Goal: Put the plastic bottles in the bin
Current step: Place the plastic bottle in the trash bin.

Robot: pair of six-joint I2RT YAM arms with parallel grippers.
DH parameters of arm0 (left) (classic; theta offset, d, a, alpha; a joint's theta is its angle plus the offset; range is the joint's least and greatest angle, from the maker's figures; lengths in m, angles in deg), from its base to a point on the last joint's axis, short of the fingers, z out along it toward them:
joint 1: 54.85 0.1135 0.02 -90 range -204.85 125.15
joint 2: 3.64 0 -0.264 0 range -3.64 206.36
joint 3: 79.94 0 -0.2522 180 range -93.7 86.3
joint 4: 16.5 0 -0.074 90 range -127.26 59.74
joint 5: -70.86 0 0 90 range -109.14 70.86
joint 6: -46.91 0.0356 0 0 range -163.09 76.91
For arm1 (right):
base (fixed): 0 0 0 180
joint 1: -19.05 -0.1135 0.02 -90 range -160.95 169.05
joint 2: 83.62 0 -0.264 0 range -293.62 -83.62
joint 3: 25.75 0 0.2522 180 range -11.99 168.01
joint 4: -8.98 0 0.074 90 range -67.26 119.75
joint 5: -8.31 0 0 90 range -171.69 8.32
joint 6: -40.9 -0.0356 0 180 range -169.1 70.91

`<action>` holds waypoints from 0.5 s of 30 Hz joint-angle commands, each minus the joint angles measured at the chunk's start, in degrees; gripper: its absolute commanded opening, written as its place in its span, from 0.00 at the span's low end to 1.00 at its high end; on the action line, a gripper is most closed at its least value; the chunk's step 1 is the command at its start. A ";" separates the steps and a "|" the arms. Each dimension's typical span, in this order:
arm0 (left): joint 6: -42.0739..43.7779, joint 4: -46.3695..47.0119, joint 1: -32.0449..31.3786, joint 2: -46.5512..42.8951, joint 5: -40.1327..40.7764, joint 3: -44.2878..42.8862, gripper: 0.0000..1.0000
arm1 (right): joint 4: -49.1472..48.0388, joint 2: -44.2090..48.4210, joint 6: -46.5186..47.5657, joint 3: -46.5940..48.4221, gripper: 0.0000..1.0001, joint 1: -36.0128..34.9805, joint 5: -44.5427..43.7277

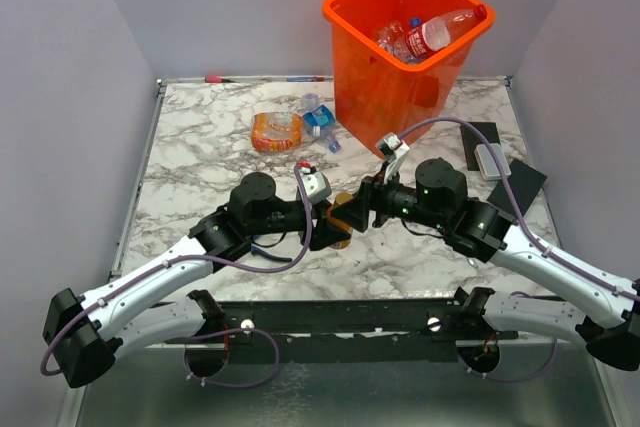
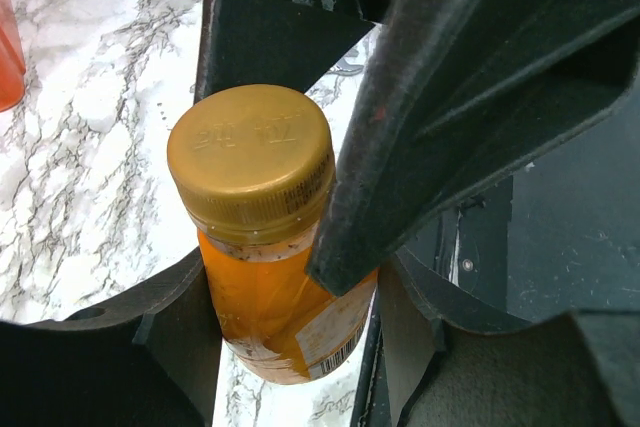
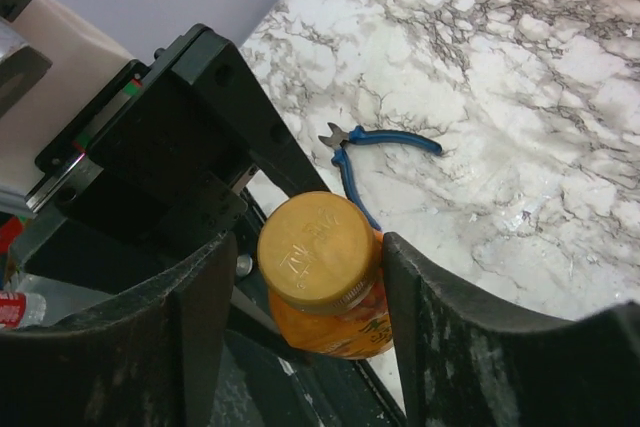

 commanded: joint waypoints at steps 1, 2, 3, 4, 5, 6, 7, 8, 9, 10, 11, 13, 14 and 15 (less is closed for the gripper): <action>-0.59 -0.32 -0.26 -1.29 0.43 -1.28 0.00 | -1.02 -1.75 -1.13 0.60 0.53 -1.16 -1.90; -0.60 -0.32 -0.29 -1.55 0.46 -1.19 0.00 | -1.02 -2.00 -1.40 0.47 0.48 -1.19 -1.95; -0.63 -0.32 -0.25 -1.73 0.56 -1.02 0.00 | -1.06 -2.20 -1.59 0.38 0.43 -1.25 -1.96; -0.69 -0.32 -0.28 -1.99 0.62 -0.90 0.00 | -1.10 -2.33 -1.75 0.23 0.39 -1.26 -2.04; -0.73 -0.32 -0.31 -2.18 0.58 -0.73 0.00 | -1.03 -2.42 -1.82 0.22 0.34 -1.26 -2.17; -0.72 -0.32 -0.27 -2.43 0.76 -0.65 0.00 | -1.05 -2.34 -1.93 0.18 0.29 -1.26 -2.28; -0.74 -0.32 -0.28 -2.55 1.01 -0.53 0.00 | -1.23 -2.10 -1.99 0.00 0.23 -1.26 -2.43; -0.71 -0.32 -0.29 -2.76 1.54 -0.40 0.00 | -1.28 -1.86 -2.03 0.00 0.17 -1.26 -2.62; -0.75 -0.32 -0.28 -2.89 2.23 -0.28 0.05 | -1.28 -1.59 -1.93 -0.04 0.10 -1.26 -2.85; -0.79 -0.32 -0.33 -3.05 2.78 -0.19 0.18 | -1.05 -1.30 -1.85 0.07 0.02 -1.26 -3.28; -0.66 -0.32 -0.30 -3.23 3.48 -0.13 0.43 | -0.65 -0.97 -1.77 0.36 0.01 -1.26 -3.87; -0.99 -0.32 -0.30 -3.81 4.93 0.01 0.69 | 0.32 -0.29 -1.13 1.21 0.00 -1.26 -4.85; -1.18 -0.21 -0.32 -4.18 5.63 0.18 0.85 | 0.95 0.19 -0.78 1.68 0.00 -1.26 -5.62; -1.39 0.20 -0.34 -4.67 6.50 0.50 0.97 | 1.71 0.77 -0.30 2.27 0.00 -1.26 -6.51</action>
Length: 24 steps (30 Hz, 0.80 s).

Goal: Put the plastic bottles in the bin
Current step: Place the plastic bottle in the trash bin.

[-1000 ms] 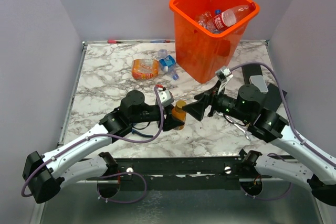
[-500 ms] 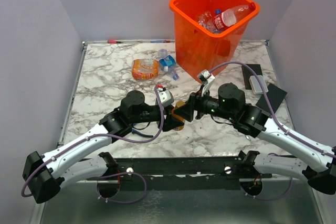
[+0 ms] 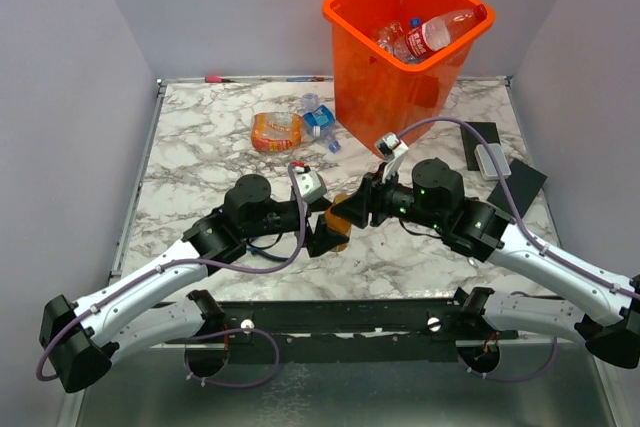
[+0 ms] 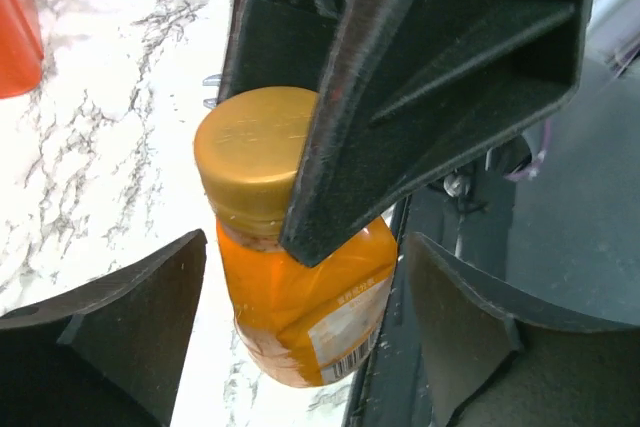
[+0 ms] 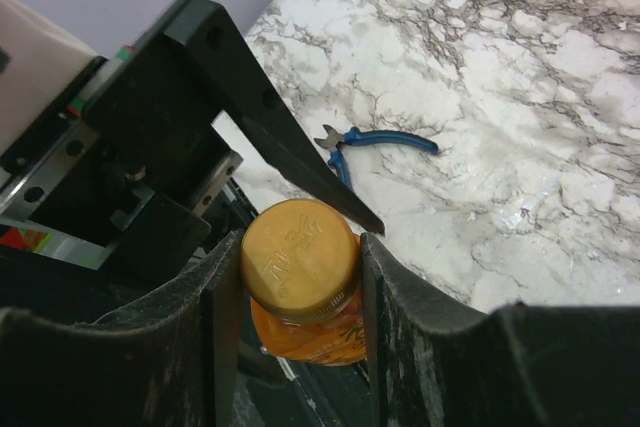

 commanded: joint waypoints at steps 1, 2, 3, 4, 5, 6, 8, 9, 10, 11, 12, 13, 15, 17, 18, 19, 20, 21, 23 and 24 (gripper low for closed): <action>-0.72 3.38 -0.21 -3.13 5.53 0.76 0.99 | 3.10 2.52 1.14 2.89 0.00 -0.43 -4.82; -1.30 4.07 -0.20 -3.91 7.16 1.26 0.99 | 4.16 3.07 1.87 3.84 0.00 -0.43 -5.86; -1.84 4.74 -0.19 -4.84 8.84 1.72 0.99 | 5.37 3.62 2.87 5.04 0.00 -0.43 -8.03; -2.24 5.36 -0.19 -5.82 10.75 2.27 0.99 | 6.75 4.22 4.18 7.40 0.00 -0.43 -10.18; -2.54 6.06 -0.18 -6.99 12.77 2.80 0.99 | 8.46 4.65 5.86 9.88 0.00 -0.43 -12.76; -2.69 6.71 -0.18 -8.26 15.29 3.33 0.99 | 10.15 4.79 8.18 13.05 0.00 -0.43 -15.90; -2.81 7.68 -0.23 -10.75 20.03 4.37 0.99 | 13.06 3.89 13.68 21.30 0.00 -0.47 -21.54; -2.81 8.18 -0.23 -11.94 22.36 4.90 0.99 | 14.13 2.92 16.75 25.59 0.00 -0.43 -24.56; -2.81 8.65 -0.19 -13.04 24.50 5.56 0.99 | 14.86 1.35 19.65 30.52 0.00 -0.43 -27.98; -3.04 9.25 -0.19 -13.95 26.60 6.22 0.99 | 15.25 -0.57 22.48 35.29 0.00 -0.43 -32.85; -3.81 9.79 -0.22 -14.78 29.82 6.90 0.99 | 14.60 -2.45 25.29 39.28 0.00 -0.43 -37.10; -5.05 10.07 -0.21 -15.49 32.93 7.54 0.99 | 12.42 -4.44 29.52 42.49 0.00 -0.39 -41.58; -7.97 10.28 -0.19 -16.67 40.32 8.54 0.99 | 6.15 -8.71 37.32 47.23 0.00 0.13 -48.67; -10.98 10.45 -0.18 -17.33 44.61 9.54 0.99 | 1.47 -12.96 41.55 51.44 0.00 3.79 -49.61; -12.47 10.70 -0.20 -17.59 45.64 10.01 0.99 | 2.01 -15.32 39.70 54.23 0.00 7.79 -47.49; -13.91 11.11 -0.18 -17.83 46.20 10.36 0.99 | 3.94 -17.53 35.58 56.99 0.00 12.43 -43.87; -15.33 11.56 -0.18 -18.00 46.66 11.08 0.99 | 5.34 -19.86 31.08 59.37 0.00 16.97 -40.71; -17.05 11.78 -0.20 -18.06 47.12 11.59 0.99 | 4.90 -21.63 27.02 60.35 0.00 20.63 -38.84; -20.85 12.00 -0.22 -18.16 48.38 12.44 0.99 | -2.36 -23.00 22.38 56.97 0.00 25.31 -37.37; -22.56 11.93 -0.19 -18.23 48.83 12.86 0.99 | -7.56 -22.90 20.88 53.43 0.00 26.98 -36.66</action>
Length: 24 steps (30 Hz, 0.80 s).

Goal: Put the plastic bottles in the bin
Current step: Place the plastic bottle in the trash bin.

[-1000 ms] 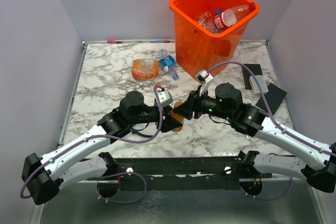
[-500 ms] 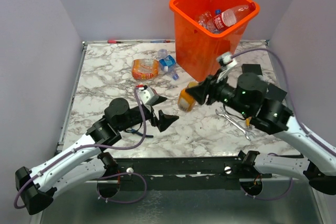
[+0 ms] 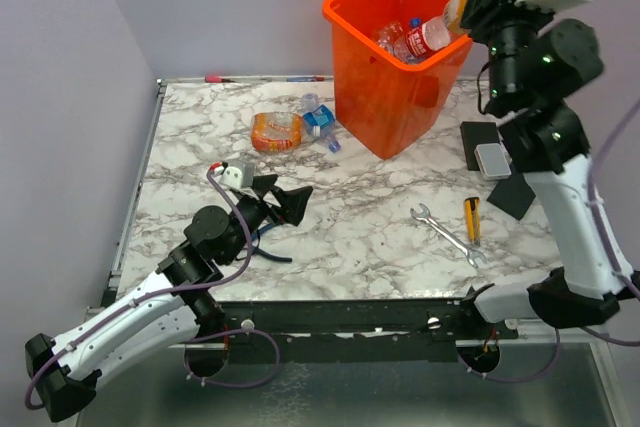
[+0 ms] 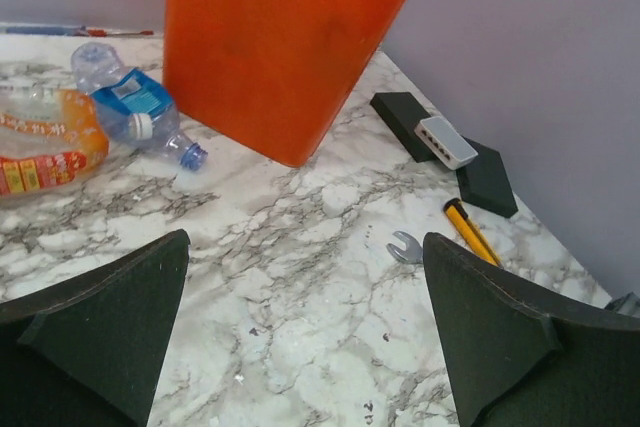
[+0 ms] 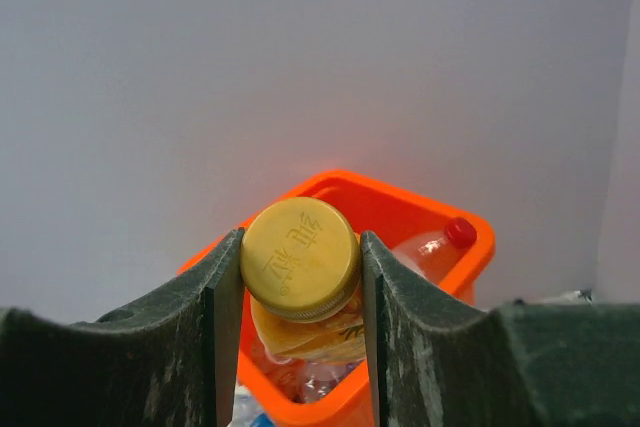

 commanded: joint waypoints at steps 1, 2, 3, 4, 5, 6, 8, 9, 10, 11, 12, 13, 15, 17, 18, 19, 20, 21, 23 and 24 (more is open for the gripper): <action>-10.96 1.59 -0.16 -0.90 7.70 2.49 0.99 | -16.31 -3.65 -9.01 -10.28 0.00 8.38 4.00; -13.10 1.54 -0.18 -1.30 8.95 3.14 0.99 | -23.41 -3.25 -11.34 -14.62 0.00 9.96 6.56; -14.64 1.51 -0.16 -1.74 9.99 3.75 0.99 | -28.04 -3.78 -14.34 -17.52 0.00 11.80 9.21; -15.88 1.52 -0.22 -2.28 10.84 4.31 0.99 | -30.18 -5.43 -17.66 -18.24 0.00 13.57 11.14; -16.80 1.31 -0.19 -3.11 11.60 4.67 0.99 | -29.44 -7.97 -21.24 -16.55 0.00 15.35 13.06; -17.41 0.80 -0.19 -3.79 12.27 4.95 0.99 | -27.37 -11.29 -24.05 -13.67 0.00 16.91 15.06; -17.73 -0.72 -0.17 -4.97 13.10 5.03 0.99 | -25.44 -17.40 -26.32 -8.68 0.00 18.61 16.12; -17.67 -1.16 -0.23 -5.61 13.31 5.03 0.99 | -25.89 -19.67 -26.20 -7.08 0.00 19.04 16.18; -17.53 -1.96 -0.17 -6.22 13.55 5.11 0.99 | -26.21 -21.61 -26.23 -5.83 0.00 19.32 16.06; -17.29 -2.40 -0.16 -6.82 13.69 5.23 0.99 | -26.69 -23.54 -26.33 -4.72 0.00 19.50 15.80; -17.05 -2.79 -0.16 -7.47 13.91 5.34 0.99 | -27.24 -26.03 -26.31 -3.22 0.00 19.77 15.84; -17.03 -3.00 -0.16 -8.13 14.22 5.63 0.99 | -27.47 -27.68 -26.08 -1.81 0.00 19.84 15.85; -17.03 -3.00 -0.21 -9.34 14.92 6.26 0.99 | -26.43 -31.95 -25.34 3.20 0.01 19.92 15.90; -17.03 -2.90 -0.19 -10.24 15.67 6.93 0.99 | -21.91 -37.21 -24.42 11.14 0.07 19.99 16.41; -17.03 -2.89 -0.16 -10.53 16.17 7.11 0.99 | -19.95 -39.68 -23.63 15.20 0.24 20.03 17.03; -17.03 -2.91 -0.20 -10.69 16.58 7.21 0.99 | -18.14 -42.10 -22.92 18.99 0.45 20.02 17.66; -16.97 -2.94 -0.21 -10.70 16.85 7.23 0.99 | -16.22 -44.23 -22.37 22.87 0.60 20.04 18.22; -16.87 -2.96 -0.18 -10.75 17.13 7.23 0.99 | -14.47 -46.18 -22.00 26.46 0.69 20.00 18.09; -16.90 -3.14 -0.22 -10.81 17.60 7.23 0.99 | -12.44 -47.73 -22.10 30.05 0.79 20.00 17.46; -16.98 -3.15 -0.17 -10.70 17.81 7.30 0.99 | -12.95 -47.29 -22.20 29.69 0.82 19.99 17.36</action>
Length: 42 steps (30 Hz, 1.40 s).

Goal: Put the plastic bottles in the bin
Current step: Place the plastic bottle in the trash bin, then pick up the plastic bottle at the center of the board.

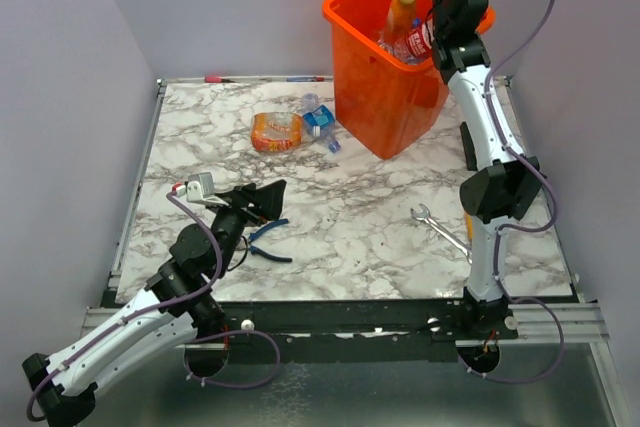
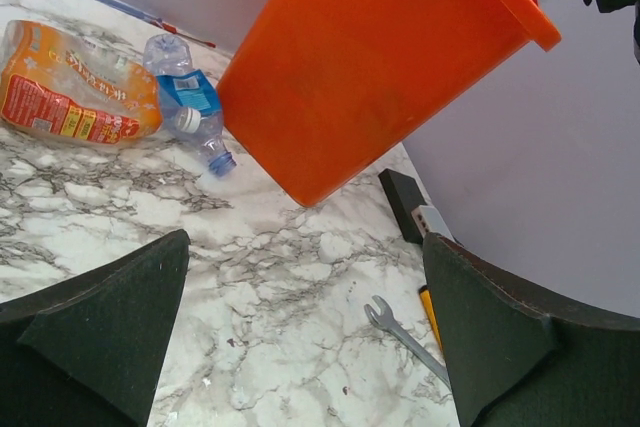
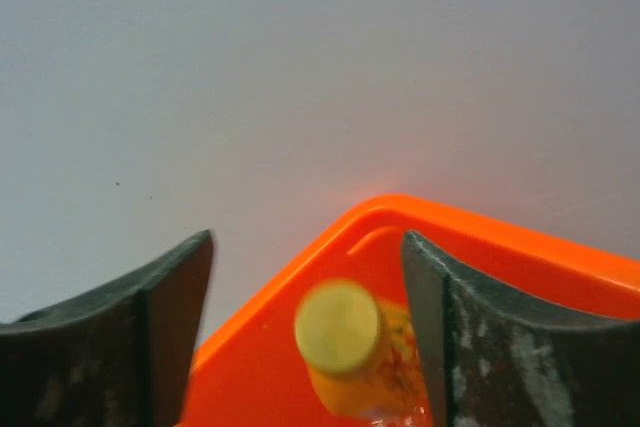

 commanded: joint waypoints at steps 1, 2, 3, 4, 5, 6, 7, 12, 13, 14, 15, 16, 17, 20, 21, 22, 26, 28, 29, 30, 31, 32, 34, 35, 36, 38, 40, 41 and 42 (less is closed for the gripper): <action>-0.35 -1.20 -0.18 -0.34 3.02 0.94 0.99 | 2.46 -0.04 0.71 4.06 0.85 -0.02 1.19; -0.50 -1.25 -0.16 -0.12 3.23 1.12 0.99 | 0.69 1.57 0.35 2.40 0.90 0.01 1.32; -0.75 -1.21 -0.17 0.22 3.54 1.24 0.99 | -0.88 3.19 -0.32 0.69 0.92 -0.01 1.81; -0.94 -1.10 -0.16 0.66 3.94 1.31 0.99 | -1.97 5.00 -0.78 -0.67 0.94 -0.02 2.18; -1.25 -1.01 -0.16 1.35 4.29 1.29 0.99 | -2.69 6.96 -1.38 -1.99 0.96 -0.10 2.54; -1.48 -0.95 -0.24 2.13 4.64 1.23 0.99 | -3.45 9.25 -2.10 -3.64 0.98 -0.18 3.20; -1.72 -0.67 -0.17 3.05 5.14 1.06 0.99 | -4.23 11.78 -2.72 -5.66 0.99 -0.47 3.95; -1.46 1.63 -0.11 8.38 8.58 -0.38 0.99 | -8.72 29.46 -5.71 -24.29 0.99 -2.69 13.92; -0.86 1.98 -0.12 9.78 9.39 -0.85 0.99 | -11.46 33.94 -6.68 -30.58 0.99 -2.91 19.85; -0.44 2.00 -0.10 11.36 10.39 -1.61 0.99 | -14.63 38.32 -7.59 -38.18 0.98 -3.15 23.73; 0.05 1.70 -0.01 13.05 11.26 -2.62 0.99 | -17.20 42.82 -8.42 -43.37 0.98 -3.51 26.54; 0.61 1.12 -0.02 15.24 11.92 -3.74 0.99 | -18.71 46.92 -9.05 -49.07 0.97 -3.86 29.03; 0.91 0.15 0.12 17.51 12.07 -5.26 0.99 | -18.90 50.74 -9.34 -53.69 0.97 -4.04 30.88; 1.66 -5.12 0.57 26.20 10.54 -12.21 0.99 | -16.77 62.66 -9.18 -67.31 0.96 -4.61 33.77; 1.22 -7.70 0.74 28.97 10.91 -14.47 0.99 | -15.53 66.33 -9.33 -71.56 0.96 -4.71 33.83; 0.70 -9.75 1.07 31.25 11.37 -16.48 0.99 | -15.01 69.46 -9.72 -75.60 0.96 -4.76 34.35; -1.56 -12.42 7.31 38.19 8.82 -21.48 0.99 | -11.29 80.29 -12.16 -90.14 0.96 -4.93 35.69; -5.48 -12.59 15.15 41.08 2.25 -22.80 0.99 | -9.67 85.41 -14.30 -97.83 0.95 -4.93 36.11; -8.38 -12.59 19.10 42.86 -1.69 -23.14 0.99 | -9.22 87.10 -15.38 -101.01 0.95 -4.91 36.51; -11.12 -12.50 22.86 44.79 -5.54 -23.63 0.99 | -9.07 88.70 -16.99 -104.25 0.95 -4.89 36.99; -13.84 -12.32 25.47 47.10 -8.52 -24.22 0.99 | -10.01 89.93 -19.26 -107.89 0.94 -4.88 37.93; -16.04 -11.93 27.51 49.09 -10.72 -24.83 0.99 | -10.99 90.96 -21.12 -110.93 0.93 -4.96 38.65; -19.45 -9.88 29.41 53.22 -12.08 -25.47 0.99 | -13.03 92.83 -24.73 -116.52 0.91 -5.09 40.03; -21.33 -8.47 30.00 54.98 -12.21 -25.60 0.99 | -13.36 93.89 -25.78 -118.48 0.91 -5.11 40.09; -23.07 -6.85 30.47 56.89 -12.34 -25.58 0.99 | -13.08 94.99 -26.28 -120.06 0.91 -5.18 40.02; -26.50 -3.13 31.44 60.27 -12.44 -25.48 0.99 | -11.36 97.23 -26.26 -121.69 0.91 -5.18 39.40; -30.81 1.09 32.33 63.50 -12.44 -24.83 0.99 | -9.39 98.71 -25.70 -122.24 0.91 -5.28 39.13; -32.72 3.74 32.72 65.12 -12.47 -24.45 0.99 | -8.16 99.20 -25.25 -122.27 0.91 -5.29 39.01; -34.27 5.61 32.91 66.59 -12.33 -24.37 0.99 | -6.87 99.59 -24.92 -122.16 0.91 -5.28 38.72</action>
